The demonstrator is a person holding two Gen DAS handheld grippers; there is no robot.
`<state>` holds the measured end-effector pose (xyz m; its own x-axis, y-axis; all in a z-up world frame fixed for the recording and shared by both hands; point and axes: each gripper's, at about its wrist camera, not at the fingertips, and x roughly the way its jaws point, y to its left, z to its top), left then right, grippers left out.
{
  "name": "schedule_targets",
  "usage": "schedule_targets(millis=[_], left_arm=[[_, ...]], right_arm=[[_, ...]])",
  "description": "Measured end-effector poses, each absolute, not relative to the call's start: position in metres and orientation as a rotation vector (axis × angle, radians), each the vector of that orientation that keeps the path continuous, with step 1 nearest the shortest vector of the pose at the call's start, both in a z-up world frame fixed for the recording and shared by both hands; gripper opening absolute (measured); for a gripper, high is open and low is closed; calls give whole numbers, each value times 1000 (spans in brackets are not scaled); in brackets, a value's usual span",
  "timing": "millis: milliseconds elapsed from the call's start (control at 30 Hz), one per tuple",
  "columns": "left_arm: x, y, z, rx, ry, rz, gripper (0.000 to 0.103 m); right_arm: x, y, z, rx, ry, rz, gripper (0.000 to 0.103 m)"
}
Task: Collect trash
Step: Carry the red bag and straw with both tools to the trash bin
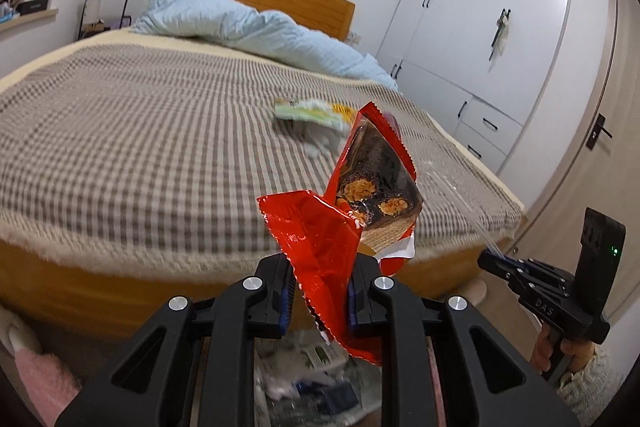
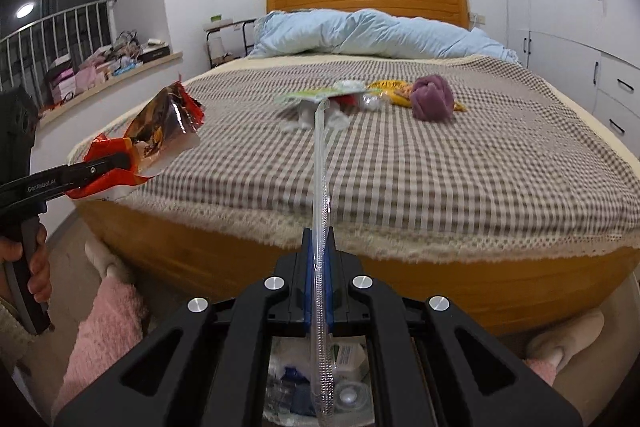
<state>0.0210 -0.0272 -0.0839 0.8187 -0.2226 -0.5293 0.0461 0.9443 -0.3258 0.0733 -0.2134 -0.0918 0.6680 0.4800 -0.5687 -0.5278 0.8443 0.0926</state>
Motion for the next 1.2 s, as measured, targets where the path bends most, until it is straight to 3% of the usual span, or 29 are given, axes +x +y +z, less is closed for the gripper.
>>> schedule_targets(millis=[600, 1200], left_arm=[[-4, -45, -168, -382, 790, -158, 17], [2, -46, -231, -409, 946, -122, 17]], right_arm=[[42, -218, -146, -127, 766, 640, 5], [62, -193, -230, -423, 949, 709, 5]])
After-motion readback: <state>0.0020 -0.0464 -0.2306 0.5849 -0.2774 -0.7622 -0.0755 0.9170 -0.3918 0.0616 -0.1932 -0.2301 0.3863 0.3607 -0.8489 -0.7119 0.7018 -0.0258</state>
